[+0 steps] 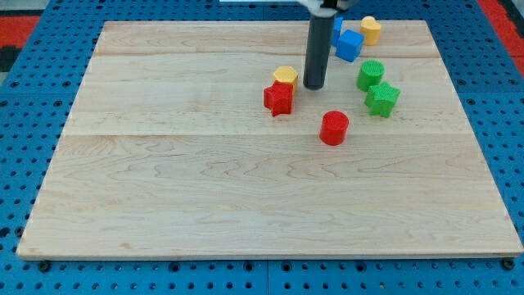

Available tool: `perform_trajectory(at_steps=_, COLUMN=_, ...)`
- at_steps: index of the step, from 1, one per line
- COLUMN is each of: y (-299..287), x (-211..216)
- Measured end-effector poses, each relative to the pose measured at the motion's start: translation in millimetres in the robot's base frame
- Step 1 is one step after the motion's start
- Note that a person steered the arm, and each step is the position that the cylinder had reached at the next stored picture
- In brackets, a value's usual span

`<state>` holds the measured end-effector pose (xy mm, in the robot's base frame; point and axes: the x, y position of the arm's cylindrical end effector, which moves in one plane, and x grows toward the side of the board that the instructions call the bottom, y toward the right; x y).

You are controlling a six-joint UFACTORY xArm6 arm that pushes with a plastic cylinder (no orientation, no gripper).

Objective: Push the yellow hexagon into the blue triangle

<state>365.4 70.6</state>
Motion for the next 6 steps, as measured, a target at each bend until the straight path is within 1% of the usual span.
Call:
perform_trajectory(at_steps=1, y=-29.8, x=10.7)
perform_trajectory(at_steps=2, y=-56.8, x=-26.6)
perform_trajectory(at_steps=4, y=-50.4, x=-66.7)
perform_trajectory(at_steps=5, y=-81.7, x=-63.4)
perform_trajectory(at_steps=6, y=-56.0, x=-95.7)
